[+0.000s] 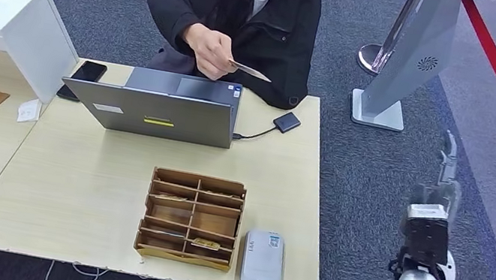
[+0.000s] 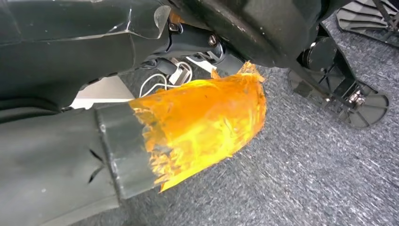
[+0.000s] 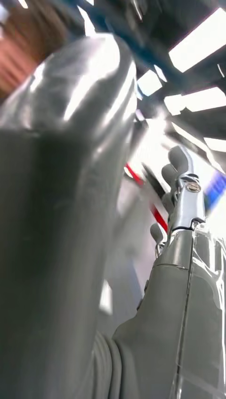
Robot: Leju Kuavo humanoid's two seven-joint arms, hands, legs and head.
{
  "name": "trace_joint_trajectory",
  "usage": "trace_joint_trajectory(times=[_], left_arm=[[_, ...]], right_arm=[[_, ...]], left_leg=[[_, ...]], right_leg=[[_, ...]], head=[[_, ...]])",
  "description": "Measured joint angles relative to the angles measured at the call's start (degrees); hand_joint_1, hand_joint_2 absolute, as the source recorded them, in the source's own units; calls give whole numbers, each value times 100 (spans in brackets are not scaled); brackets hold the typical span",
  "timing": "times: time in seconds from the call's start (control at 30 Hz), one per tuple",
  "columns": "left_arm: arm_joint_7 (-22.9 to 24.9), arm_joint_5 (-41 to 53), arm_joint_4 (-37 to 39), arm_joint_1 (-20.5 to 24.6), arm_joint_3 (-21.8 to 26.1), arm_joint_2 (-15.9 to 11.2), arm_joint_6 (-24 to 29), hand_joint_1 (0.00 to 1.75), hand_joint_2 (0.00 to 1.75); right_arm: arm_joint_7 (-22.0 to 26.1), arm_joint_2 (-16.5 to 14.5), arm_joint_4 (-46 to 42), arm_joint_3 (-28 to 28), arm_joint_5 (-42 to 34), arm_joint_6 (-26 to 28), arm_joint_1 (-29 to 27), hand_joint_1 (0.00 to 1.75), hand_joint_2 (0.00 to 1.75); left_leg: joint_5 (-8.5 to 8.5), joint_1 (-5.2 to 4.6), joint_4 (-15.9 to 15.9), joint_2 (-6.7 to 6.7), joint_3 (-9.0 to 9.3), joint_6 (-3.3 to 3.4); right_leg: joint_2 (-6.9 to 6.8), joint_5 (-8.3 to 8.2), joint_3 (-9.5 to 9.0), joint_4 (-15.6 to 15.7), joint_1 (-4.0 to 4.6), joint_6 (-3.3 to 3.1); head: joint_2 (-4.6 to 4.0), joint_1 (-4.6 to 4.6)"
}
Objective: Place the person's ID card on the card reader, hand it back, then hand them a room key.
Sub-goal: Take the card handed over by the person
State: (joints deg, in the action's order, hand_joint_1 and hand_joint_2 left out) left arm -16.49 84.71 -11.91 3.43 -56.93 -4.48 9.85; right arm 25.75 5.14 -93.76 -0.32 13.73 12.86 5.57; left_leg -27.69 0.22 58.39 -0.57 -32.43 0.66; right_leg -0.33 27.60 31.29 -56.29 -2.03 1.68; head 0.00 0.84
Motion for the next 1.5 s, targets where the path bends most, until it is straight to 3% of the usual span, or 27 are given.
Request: trace_joint_trajectory(times=[0.13,0.33,0.6,1.03,1.23,1.5], left_arm=[[-25,27,0,-4,-61,-10,27,0,0],[-92,112,0,10,-173,-13,25,0,0],[-150,132,0,10,-240,-19,56,0,0],[-320,213,0,32,-357,-52,148,0,0],[-347,267,0,71,-443,-67,141,0,0],[-493,387,0,132,-558,-84,152,0,0]], right_arm=[[54,110,-635,783,26,202,-4,0,175],[209,266,-1062,1491,166,347,3,0,175],[249,361,-1212,1804,365,534,8,0,175],[-21,707,-1152,2549,2168,1749,305,0,175],[-476,816,-980,2772,3509,2249,459,0,175],[-980,946,-643,3084,4322,2366,781,0,175]], left_leg=[[3,1,0,-10,-4,-3],[3,-1,0,-10,-4,-3],[3,-3,0,-10,-3,-3],[3,-3,0,-10,-4,-3],[3,-2,0,-10,-3,-4],[4,-2,0,-10,-3,-5]], right_leg=[[-13,1,-2,-1,-1,0],[-12,0,-3,0,-3,1],[-12,0,-2,0,-2,1],[-12,0,-3,0,-2,1],[-11,0,-2,0,-2,1],[-11,-1,-2,0,-2,1]], head=[[0,2],[0,2],[0,2],[0,2],[0,2],[0,2]])
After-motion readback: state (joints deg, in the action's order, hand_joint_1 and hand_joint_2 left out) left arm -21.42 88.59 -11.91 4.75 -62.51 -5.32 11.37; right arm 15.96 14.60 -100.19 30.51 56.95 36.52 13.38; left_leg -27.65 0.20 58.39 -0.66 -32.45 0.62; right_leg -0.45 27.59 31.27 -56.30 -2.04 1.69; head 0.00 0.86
